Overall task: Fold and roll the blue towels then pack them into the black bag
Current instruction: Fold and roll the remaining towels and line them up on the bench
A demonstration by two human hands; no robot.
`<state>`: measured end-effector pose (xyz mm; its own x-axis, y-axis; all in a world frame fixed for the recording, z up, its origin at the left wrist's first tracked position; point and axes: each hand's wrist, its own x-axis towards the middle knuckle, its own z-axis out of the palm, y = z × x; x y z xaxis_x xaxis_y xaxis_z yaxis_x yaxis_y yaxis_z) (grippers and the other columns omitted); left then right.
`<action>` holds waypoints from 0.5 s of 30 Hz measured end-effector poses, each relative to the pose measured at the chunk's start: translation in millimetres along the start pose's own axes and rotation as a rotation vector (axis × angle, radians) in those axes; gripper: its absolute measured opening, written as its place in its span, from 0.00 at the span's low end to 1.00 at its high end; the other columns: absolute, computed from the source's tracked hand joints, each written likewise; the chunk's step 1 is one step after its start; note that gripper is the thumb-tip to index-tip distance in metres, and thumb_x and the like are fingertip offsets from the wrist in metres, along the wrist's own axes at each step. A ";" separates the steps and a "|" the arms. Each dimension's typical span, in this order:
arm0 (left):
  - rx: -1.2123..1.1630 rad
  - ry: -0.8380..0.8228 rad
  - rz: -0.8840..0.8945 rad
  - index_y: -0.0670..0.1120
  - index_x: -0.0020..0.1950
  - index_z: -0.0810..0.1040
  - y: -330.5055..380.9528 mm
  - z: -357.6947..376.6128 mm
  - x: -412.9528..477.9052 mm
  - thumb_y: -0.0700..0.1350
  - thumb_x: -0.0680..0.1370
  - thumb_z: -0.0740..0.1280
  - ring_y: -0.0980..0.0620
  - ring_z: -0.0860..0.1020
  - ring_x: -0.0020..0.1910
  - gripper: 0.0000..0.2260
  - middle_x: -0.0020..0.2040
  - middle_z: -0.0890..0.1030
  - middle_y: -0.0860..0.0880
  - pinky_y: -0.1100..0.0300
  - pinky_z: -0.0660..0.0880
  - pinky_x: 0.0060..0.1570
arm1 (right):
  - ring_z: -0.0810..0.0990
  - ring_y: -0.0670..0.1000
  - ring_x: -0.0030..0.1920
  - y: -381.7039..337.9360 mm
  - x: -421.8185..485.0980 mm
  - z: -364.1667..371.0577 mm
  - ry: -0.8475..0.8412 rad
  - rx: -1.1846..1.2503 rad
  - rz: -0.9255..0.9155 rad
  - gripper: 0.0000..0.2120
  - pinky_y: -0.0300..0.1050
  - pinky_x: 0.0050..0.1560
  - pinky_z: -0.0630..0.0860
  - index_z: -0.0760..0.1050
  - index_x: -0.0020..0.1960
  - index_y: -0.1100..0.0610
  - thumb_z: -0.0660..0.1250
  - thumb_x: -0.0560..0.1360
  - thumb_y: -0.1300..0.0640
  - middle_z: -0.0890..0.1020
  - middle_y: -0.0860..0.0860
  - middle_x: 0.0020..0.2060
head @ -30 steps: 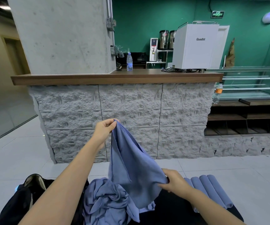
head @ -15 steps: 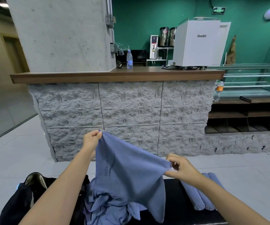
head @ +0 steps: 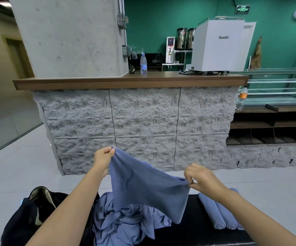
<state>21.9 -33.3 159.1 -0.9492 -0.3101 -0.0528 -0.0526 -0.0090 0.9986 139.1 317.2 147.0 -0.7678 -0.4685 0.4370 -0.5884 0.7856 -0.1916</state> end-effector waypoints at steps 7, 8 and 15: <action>-0.015 0.016 0.015 0.37 0.64 0.75 1.6 -3.5 -0.7 0.39 0.78 0.65 0.44 0.72 0.65 0.15 0.65 0.75 0.43 0.48 0.68 0.67 | 0.66 0.37 0.37 9.0 2.2 -12.0 -0.138 -0.023 0.048 0.09 0.31 0.39 0.63 0.76 0.42 0.52 0.72 0.70 0.48 0.68 0.38 0.32; -0.013 0.013 0.016 0.37 0.64 0.75 1.4 -4.8 -0.1 0.39 0.78 0.66 0.45 0.72 0.65 0.15 0.64 0.76 0.43 0.47 0.68 0.66 | 0.66 0.38 0.38 11.5 2.1 -12.7 -0.131 -0.029 0.017 0.11 0.30 0.40 0.62 0.77 0.40 0.52 0.72 0.69 0.44 0.68 0.38 0.33; -0.023 0.044 0.027 0.38 0.60 0.78 2.5 -9.6 -0.2 0.39 0.78 0.65 0.46 0.75 0.58 0.12 0.61 0.78 0.45 0.52 0.72 0.56 | 0.69 0.43 0.48 25.0 -0.7 -19.6 -0.237 -0.246 -0.101 0.18 0.34 0.45 0.65 0.78 0.40 0.49 0.58 0.77 0.39 0.79 0.41 0.44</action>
<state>24.9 -42.4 161.7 -0.9356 -0.3522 -0.0261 -0.0195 -0.0223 0.9996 129.9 345.1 159.2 -0.7631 -0.6070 0.2216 -0.6079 0.7907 0.0723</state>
